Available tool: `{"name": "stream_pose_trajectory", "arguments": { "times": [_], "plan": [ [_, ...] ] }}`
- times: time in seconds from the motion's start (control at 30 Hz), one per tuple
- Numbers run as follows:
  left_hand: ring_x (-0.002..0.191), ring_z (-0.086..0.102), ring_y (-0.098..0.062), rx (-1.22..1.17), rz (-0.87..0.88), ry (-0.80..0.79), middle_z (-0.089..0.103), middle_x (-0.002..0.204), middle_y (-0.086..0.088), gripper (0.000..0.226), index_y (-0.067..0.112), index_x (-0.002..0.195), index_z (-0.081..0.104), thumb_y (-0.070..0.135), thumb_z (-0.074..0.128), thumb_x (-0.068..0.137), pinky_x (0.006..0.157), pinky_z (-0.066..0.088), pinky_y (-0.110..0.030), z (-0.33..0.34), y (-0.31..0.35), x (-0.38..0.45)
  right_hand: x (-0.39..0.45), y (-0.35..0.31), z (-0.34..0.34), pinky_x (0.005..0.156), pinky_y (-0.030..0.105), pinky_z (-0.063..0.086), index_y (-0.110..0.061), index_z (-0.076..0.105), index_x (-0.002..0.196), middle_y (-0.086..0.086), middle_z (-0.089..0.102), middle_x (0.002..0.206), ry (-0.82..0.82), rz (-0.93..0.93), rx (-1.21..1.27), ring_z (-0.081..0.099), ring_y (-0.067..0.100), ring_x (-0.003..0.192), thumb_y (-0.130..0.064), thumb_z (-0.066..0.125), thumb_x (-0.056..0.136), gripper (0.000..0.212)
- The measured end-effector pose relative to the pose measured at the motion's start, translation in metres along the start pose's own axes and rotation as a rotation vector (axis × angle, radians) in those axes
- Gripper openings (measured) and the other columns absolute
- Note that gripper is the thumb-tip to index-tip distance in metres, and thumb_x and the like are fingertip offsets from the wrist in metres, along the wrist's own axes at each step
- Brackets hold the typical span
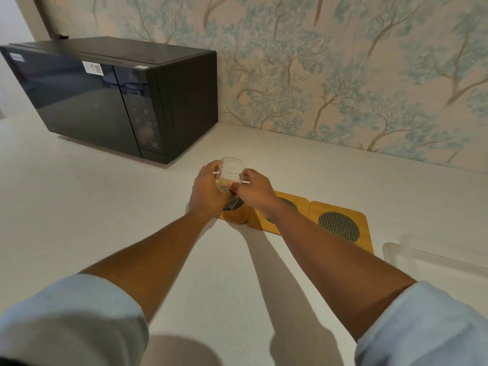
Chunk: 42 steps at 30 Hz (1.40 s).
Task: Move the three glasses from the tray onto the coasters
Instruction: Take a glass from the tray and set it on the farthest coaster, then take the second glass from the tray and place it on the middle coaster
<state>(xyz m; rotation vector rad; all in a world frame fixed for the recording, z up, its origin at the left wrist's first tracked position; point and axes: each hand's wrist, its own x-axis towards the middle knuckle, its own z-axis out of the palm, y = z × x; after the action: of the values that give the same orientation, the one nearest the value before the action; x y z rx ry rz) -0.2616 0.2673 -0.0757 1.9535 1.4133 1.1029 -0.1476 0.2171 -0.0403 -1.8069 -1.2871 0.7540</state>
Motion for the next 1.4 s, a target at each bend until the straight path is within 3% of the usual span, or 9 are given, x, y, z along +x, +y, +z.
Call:
{"name": "stream_pose_trajectory", "arguments": {
  "times": [0.17,0.33,0.43,0.53,0.6,0.87,1.03,1.2,1.4],
  "plan": [
    [0.122,0.055,-0.026,-0.003,-0.026,-0.023,0.055,0.137,-0.005,0.06,0.02,0.136,0.045,0.033,0.071,0.083,0.101,0.047,-0.042,0.002,-0.004,0.003,0.002,0.001,0.002,0.094,0.031,0.045,-0.011,0.048,0.138,0.006,0.055,0.138,-0.021,-0.015,-0.027,0.053,0.024,0.124,-0.024,0.064,0.09,0.053],
    [0.122,0.055,-0.027,0.062,0.014,-0.058,0.055,0.137,-0.005,0.071,0.02,0.138,0.039,0.039,0.074,0.079,0.098,0.048,-0.04,-0.001,-0.004,0.003,0.002,0.002,0.004,0.085,0.032,0.049,-0.006,0.048,0.13,0.011,0.057,0.135,-0.051,0.012,-0.073,0.057,0.027,0.116,-0.014,0.055,0.091,0.041],
    [0.13,0.047,-0.031,0.13,0.006,-0.088,0.043,0.148,-0.005,0.092,0.021,0.149,0.021,0.046,0.073,0.077,0.102,0.045,-0.044,-0.005,-0.001,0.004,0.001,0.002,0.002,0.084,0.027,0.043,-0.004,0.034,0.145,0.015,0.049,0.144,-0.05,0.036,-0.079,0.052,0.028,0.127,-0.014,0.053,0.091,0.058],
    [0.139,0.037,-0.031,0.158,0.011,-0.065,0.028,0.157,-0.003,0.099,0.022,0.152,0.011,0.045,0.072,0.078,0.108,0.038,-0.043,-0.007,0.007,-0.001,-0.003,0.003,-0.005,0.089,0.026,0.041,-0.007,0.022,0.153,0.015,0.042,0.151,-0.024,0.049,-0.043,0.048,0.027,0.132,-0.016,0.053,0.093,0.068],
    [0.141,0.034,-0.03,0.171,0.035,-0.035,0.023,0.159,0.0,0.097,0.024,0.152,0.009,0.046,0.07,0.08,0.108,0.037,-0.04,-0.008,0.014,-0.006,-0.007,0.004,-0.013,0.094,0.027,0.042,-0.007,0.02,0.154,0.016,0.043,0.151,0.01,0.04,-0.016,0.05,0.026,0.131,-0.018,0.052,0.095,0.068],
    [0.136,0.043,-0.023,0.158,0.201,0.136,0.03,0.156,0.004,0.067,0.028,0.15,0.02,0.049,0.049,0.094,0.101,0.047,-0.039,-0.002,0.059,-0.035,-0.035,0.012,-0.058,0.082,0.023,0.039,-0.009,0.027,0.152,0.011,0.045,0.15,0.207,0.01,-0.014,0.06,0.025,0.119,-0.026,0.052,0.098,0.062],
    [0.139,0.038,-0.016,0.163,0.281,0.032,0.024,0.158,0.008,0.059,0.028,0.149,0.025,0.046,0.043,0.096,0.101,0.046,-0.04,0.022,0.084,-0.064,-0.061,0.027,-0.095,0.104,0.036,0.044,-0.007,0.038,0.146,0.009,0.05,0.145,0.351,-0.022,0.017,0.051,0.026,0.129,-0.026,0.054,0.096,0.055],
    [0.141,0.035,-0.015,0.168,0.382,-0.175,0.019,0.16,0.008,0.057,0.025,0.149,0.028,0.038,0.044,0.096,0.098,0.048,-0.038,0.051,0.101,-0.097,-0.091,0.047,-0.132,0.096,0.037,0.049,-0.007,0.047,0.139,0.007,0.057,0.133,0.513,-0.045,0.008,0.058,0.024,0.116,-0.023,0.056,0.095,0.048],
    [0.138,0.039,-0.018,0.152,0.374,-0.3,0.016,0.161,0.005,0.056,0.02,0.148,0.031,0.04,0.039,0.096,0.096,0.049,-0.04,0.085,0.119,-0.138,-0.129,0.074,-0.17,0.096,0.037,0.049,-0.008,0.05,0.135,0.006,0.059,0.129,0.615,0.02,-0.021,0.059,0.023,0.113,-0.023,0.057,0.094,0.044]
  ]
}}
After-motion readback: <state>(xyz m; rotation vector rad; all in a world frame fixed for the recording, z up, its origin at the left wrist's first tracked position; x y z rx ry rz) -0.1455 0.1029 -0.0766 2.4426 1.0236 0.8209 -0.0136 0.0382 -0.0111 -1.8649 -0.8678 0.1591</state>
